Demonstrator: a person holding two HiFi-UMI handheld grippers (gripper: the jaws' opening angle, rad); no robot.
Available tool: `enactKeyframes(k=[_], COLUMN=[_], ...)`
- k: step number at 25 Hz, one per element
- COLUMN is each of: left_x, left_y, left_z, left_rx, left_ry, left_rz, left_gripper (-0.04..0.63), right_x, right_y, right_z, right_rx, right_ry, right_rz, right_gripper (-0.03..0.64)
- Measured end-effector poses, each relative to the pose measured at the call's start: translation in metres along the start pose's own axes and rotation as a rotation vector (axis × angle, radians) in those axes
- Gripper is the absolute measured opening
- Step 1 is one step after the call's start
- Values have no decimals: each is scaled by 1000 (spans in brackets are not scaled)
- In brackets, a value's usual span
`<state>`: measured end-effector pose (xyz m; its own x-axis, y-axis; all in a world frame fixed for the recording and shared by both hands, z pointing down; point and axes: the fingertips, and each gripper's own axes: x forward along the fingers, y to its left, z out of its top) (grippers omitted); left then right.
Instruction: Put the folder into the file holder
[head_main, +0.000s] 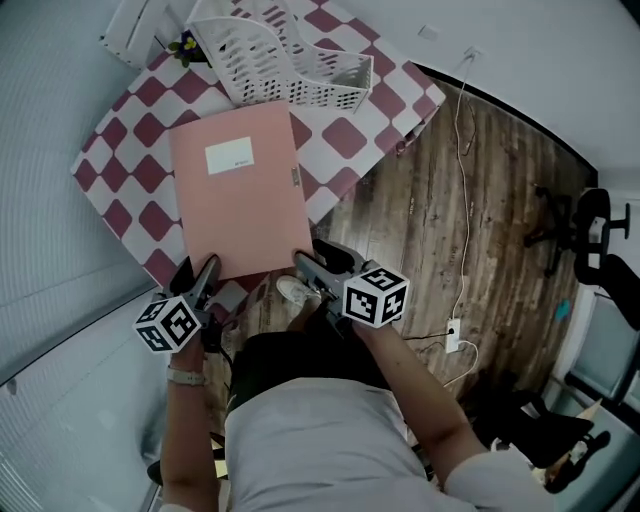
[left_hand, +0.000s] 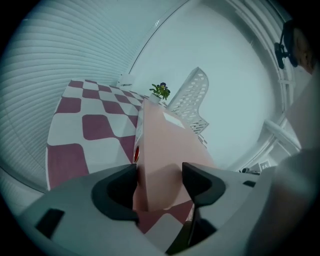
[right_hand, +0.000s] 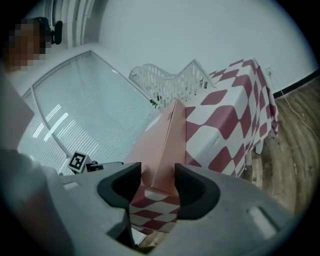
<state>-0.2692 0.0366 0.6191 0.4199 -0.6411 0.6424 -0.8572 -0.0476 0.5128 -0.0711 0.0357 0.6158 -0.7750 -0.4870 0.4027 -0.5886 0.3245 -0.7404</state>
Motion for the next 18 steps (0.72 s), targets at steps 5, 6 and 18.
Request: enactKeyframes(k=[5,6,18], left_x=[1,2,11], left_y=[-15,-18,-37], left_z=[-12,-14,-28], left_rx=[29,37,0], left_ry=[39,44,29], left_rz=[-30,-34,-96], left_gripper=[273,273,288], right_x=[-22,-26,-43], right_y=[-4,-5,-33], right_z=[-12,-14,-3], right_rx=[18,20,104], right_ry=[19,25,89], right_rz=[-7,-7,37], right_gripper=[212,212,246])
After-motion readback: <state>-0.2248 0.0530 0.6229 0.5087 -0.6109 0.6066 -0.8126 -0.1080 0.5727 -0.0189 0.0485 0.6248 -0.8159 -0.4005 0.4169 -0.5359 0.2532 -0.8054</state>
